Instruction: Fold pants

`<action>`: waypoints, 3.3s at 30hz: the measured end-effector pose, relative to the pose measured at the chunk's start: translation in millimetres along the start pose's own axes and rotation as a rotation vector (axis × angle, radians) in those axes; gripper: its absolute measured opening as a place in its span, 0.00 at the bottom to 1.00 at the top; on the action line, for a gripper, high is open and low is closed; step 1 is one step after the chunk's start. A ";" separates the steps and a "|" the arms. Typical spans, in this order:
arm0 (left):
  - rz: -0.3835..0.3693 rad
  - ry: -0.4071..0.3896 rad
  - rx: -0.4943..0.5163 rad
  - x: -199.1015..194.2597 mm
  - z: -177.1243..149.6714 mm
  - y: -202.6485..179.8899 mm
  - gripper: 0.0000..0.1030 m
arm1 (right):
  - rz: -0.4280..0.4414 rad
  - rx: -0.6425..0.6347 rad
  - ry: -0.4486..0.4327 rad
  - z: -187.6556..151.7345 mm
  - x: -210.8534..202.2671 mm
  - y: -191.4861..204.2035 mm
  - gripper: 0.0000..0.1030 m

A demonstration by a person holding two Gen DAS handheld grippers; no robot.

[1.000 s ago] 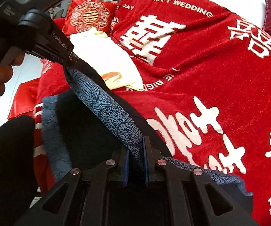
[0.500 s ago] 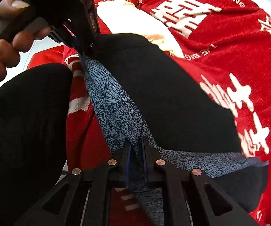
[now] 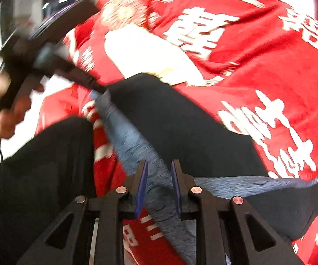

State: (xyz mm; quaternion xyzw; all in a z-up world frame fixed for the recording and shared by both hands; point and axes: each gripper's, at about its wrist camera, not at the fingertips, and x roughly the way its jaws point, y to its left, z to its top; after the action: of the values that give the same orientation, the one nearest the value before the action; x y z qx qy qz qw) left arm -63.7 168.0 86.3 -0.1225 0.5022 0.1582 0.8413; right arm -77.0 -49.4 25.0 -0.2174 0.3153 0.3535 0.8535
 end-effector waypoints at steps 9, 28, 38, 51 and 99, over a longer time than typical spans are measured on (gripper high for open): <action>-0.041 -0.075 0.141 14.9 17.4 -63.0 0.76 | -0.092 0.146 0.265 -2.5 74.9 -33.4 0.22; -0.073 0.041 0.111 71.0 -3.7 -57.2 0.94 | -0.111 0.273 0.092 6.6 17.6 -61.2 0.88; -0.074 0.017 0.190 52.5 -8.1 -76.2 0.95 | -0.162 0.441 0.227 -57.1 7.4 -106.7 0.88; -0.299 0.015 0.597 24.0 -31.7 -240.0 0.95 | -0.415 0.789 0.241 -40.1 7.2 -280.9 0.88; -0.438 0.131 0.786 28.8 -111.2 -309.8 0.96 | -0.514 0.689 0.388 -70.9 8.5 -283.4 0.98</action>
State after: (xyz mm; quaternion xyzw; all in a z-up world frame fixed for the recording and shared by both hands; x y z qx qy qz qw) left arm -19.9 -153.5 23.7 0.0931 0.5387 -0.2341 0.8040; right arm 110.2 -273.3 10.9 -0.0544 0.5039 -0.0418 0.8610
